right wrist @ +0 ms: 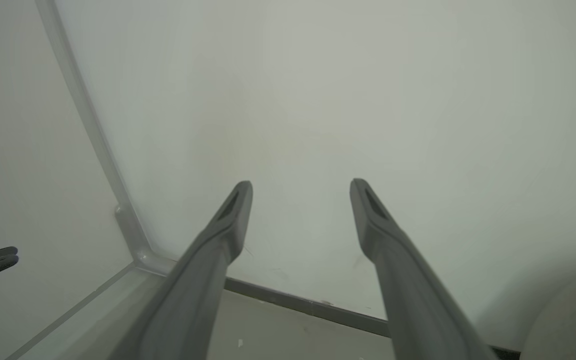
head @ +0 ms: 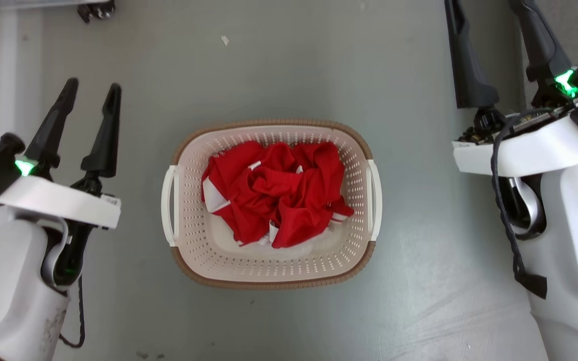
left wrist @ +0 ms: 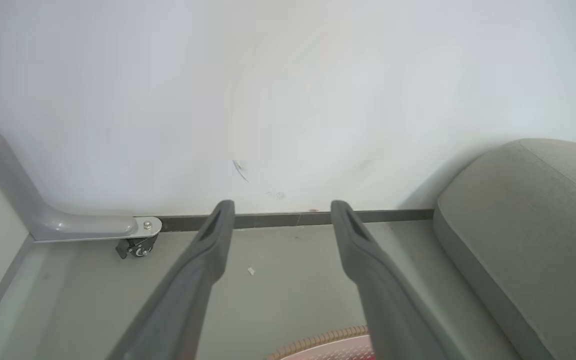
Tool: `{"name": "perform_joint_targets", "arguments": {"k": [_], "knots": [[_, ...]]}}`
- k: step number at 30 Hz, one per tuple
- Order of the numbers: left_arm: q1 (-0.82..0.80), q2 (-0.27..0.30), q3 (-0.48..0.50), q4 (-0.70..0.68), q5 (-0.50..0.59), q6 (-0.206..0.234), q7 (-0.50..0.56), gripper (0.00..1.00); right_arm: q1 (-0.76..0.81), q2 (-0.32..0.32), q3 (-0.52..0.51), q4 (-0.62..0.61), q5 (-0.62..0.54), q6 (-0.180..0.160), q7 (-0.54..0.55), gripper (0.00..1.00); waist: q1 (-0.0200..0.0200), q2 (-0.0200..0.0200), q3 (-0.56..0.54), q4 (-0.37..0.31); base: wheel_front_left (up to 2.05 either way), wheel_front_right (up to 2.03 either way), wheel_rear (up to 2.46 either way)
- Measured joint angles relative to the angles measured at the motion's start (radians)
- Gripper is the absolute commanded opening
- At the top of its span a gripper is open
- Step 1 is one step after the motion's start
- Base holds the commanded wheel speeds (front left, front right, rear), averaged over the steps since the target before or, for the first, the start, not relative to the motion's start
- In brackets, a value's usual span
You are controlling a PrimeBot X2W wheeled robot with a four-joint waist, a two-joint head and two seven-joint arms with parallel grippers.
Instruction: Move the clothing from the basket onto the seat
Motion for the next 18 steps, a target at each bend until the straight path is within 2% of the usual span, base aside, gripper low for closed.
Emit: {"name": "perform_joint_targets", "arguments": {"k": [18], "knots": [[0.211,-0.026,0.166,-0.028,0.089,0.0,0.0,1.0,0.143,0.006,-0.079,0.06,0.022,0.0,0.0,1.0,0.0,0.0,-0.17,-0.004,0.0,0.0,0.0]]}}
